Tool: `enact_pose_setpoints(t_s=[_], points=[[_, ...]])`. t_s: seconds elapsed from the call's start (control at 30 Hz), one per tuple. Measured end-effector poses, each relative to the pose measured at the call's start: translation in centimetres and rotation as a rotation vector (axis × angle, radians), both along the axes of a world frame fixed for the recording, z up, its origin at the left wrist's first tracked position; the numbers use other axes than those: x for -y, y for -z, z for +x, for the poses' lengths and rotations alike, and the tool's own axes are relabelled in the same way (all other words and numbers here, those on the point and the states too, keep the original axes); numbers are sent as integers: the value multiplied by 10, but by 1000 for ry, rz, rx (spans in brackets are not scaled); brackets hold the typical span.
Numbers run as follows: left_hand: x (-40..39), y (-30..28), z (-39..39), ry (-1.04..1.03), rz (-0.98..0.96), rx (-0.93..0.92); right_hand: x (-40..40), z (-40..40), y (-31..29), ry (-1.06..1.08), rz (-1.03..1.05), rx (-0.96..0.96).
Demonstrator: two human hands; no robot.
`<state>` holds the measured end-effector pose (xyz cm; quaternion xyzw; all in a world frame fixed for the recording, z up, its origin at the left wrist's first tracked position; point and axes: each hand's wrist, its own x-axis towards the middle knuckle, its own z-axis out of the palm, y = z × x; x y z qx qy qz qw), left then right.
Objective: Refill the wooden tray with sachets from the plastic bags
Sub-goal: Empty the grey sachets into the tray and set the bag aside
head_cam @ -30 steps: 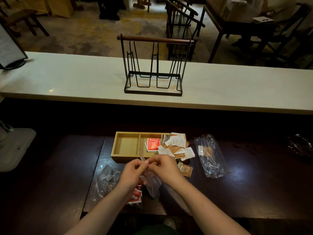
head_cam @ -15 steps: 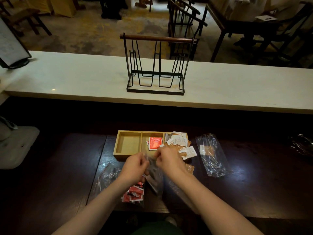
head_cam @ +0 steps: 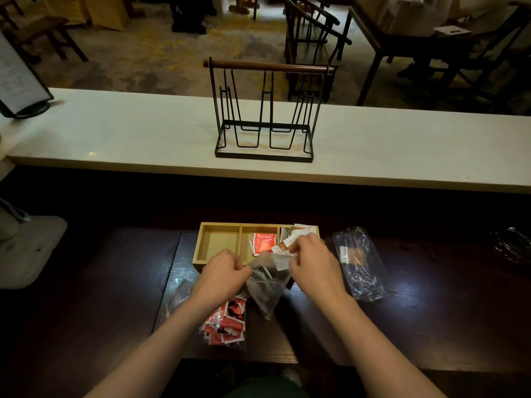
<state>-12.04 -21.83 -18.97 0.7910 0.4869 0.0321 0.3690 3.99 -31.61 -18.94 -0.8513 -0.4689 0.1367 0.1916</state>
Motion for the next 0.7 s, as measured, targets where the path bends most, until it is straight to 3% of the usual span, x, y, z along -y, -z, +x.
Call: enact_pose_setpoints(t_s=[0.1, 0.17, 0.43, 0.53, 0.63, 0.7], points=[[2, 2, 5, -58, -140, 112, -2, -28, -5, -313, 115, -44], [2, 2, 7, -80, -215, 185, -5, -42, 0, -438, 70, 68], [3, 3, -7, -44, -376, 437, -26, -46, 5, -415, 120, 59], [-5, 11, -19, -200, -413, 578, -35, -40, -9, -378, 141, 6], [-6, 39, -30, -367, -346, 364, -43, -36, -28, -326, 242, -205], [1, 53, -33, -396, -521, 262, -48, -34, -42, -291, 336, -355]])
